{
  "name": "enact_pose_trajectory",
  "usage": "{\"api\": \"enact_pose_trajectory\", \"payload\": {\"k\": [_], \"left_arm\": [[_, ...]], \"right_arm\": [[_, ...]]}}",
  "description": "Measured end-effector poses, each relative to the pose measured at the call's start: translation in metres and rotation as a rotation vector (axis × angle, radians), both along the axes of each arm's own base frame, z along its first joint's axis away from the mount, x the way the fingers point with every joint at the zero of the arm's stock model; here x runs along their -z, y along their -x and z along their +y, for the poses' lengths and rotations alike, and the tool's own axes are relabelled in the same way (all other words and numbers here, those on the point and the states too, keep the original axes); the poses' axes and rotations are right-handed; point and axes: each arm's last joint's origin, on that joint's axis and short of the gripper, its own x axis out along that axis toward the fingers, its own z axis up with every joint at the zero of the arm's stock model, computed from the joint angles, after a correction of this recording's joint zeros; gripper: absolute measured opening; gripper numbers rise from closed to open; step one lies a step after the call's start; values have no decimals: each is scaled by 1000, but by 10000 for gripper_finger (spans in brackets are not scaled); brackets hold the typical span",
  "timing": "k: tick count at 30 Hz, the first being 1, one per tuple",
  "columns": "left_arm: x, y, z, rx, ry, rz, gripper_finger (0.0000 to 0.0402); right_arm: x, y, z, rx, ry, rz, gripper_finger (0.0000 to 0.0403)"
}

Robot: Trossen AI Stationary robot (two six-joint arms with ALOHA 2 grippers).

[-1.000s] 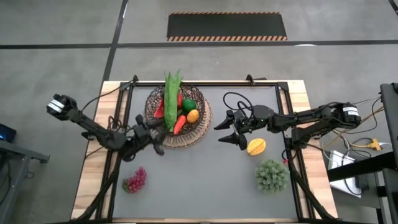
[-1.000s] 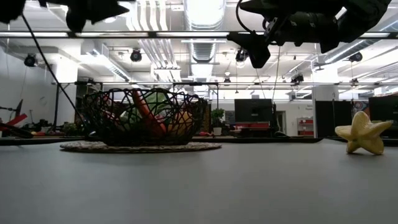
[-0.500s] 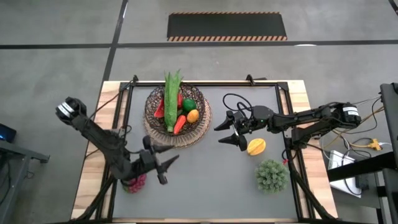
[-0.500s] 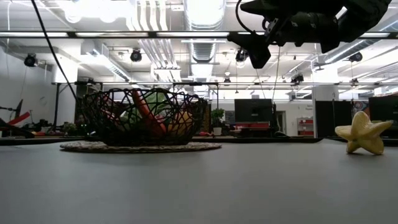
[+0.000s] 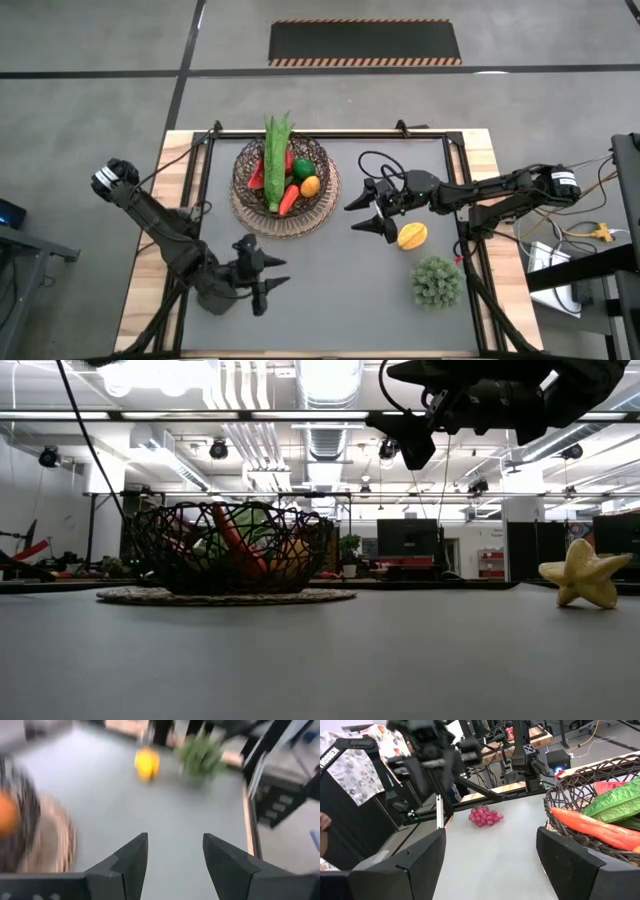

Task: Build produce basket
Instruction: Put the red grapes into the black wire basket

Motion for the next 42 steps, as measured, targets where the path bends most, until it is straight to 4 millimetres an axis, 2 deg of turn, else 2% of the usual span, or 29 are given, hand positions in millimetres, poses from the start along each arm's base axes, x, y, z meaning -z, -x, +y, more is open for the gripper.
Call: {"api": "enact_pose_trajectory", "payload": {"k": [4, 10, 14, 17, 31, 42], "left_arm": [[20, 8, 6, -73, 180, 242, 173], [57, 23, 10, -241, 399, 724, 173], [77, 36, 11, -405, 454, 1097, 173], [85, 41, 11, -476, 457, 1234, 173], [85, 38, 8, -446, 482, 1217, 173], [97, 39, 5, -423, 495, 1199, 173]], "right_arm": [[0, 0, 1, -4, 8, 0, 289], [0, 0, 2, -9, 10, -1, 290], [0, 0, 2, -10, 11, 0, 290], [0, 0, 2, -10, 14, -1, 286], [0, 0, 2, -10, 14, 0, 284], [1, 0, 2, -10, 13, 8, 283]]}}
